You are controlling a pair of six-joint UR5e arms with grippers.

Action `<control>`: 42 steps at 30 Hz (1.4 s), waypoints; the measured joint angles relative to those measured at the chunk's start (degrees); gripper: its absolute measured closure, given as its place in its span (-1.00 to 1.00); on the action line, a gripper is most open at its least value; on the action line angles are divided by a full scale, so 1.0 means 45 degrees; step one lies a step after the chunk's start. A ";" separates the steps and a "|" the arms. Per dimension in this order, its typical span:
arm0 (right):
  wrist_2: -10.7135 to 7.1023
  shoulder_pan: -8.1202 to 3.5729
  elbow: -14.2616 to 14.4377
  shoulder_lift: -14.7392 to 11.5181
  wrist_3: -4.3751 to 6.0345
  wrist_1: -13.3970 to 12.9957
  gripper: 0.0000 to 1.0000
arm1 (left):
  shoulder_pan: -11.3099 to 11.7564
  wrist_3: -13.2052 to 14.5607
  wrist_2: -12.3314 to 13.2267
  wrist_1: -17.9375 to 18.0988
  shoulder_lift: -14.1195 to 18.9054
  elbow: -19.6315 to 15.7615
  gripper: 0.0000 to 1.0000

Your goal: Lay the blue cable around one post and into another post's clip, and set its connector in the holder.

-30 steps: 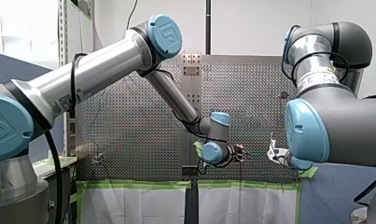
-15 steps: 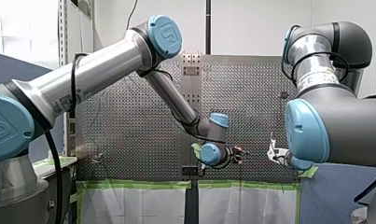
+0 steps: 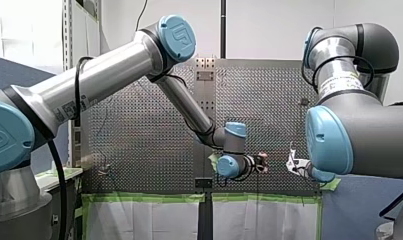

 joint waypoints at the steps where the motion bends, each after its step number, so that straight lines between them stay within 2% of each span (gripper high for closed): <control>1: -0.0003 0.0000 0.0000 0.0001 0.0000 -0.0005 1.00 | 0.0003 0.0098 0.0128 0.0055 0.0000 0.0001 -1.00; 8: -0.0010 0.0009 0.0000 0.0001 0.0000 -0.0016 1.00 | 0.0033 0.0249 0.0823 0.0137 0.0004 0.0002 -1.00; 12: -0.0010 0.0012 -0.0001 0.0001 0.0000 0.0006 1.00 | 0.0062 0.0166 0.0908 0.0105 0.0003 0.0001 -1.00; 22: -0.0019 0.0018 0.0000 0.0002 -0.0018 0.0036 1.00 | 0.0275 -0.0825 -0.0049 -0.0339 -0.0002 -0.0012 -1.00; 31: -0.0020 0.0029 0.0000 -0.0001 -0.0020 0.0024 1.00 | 0.0439 -0.1785 -0.1050 -0.0300 0.0000 -0.0343 -1.00; 42: -0.0019 0.0044 -0.0001 0.0001 -0.0022 0.0032 1.00 | 0.0622 -0.2003 -0.2395 -0.0288 -0.0001 -0.0459 -1.00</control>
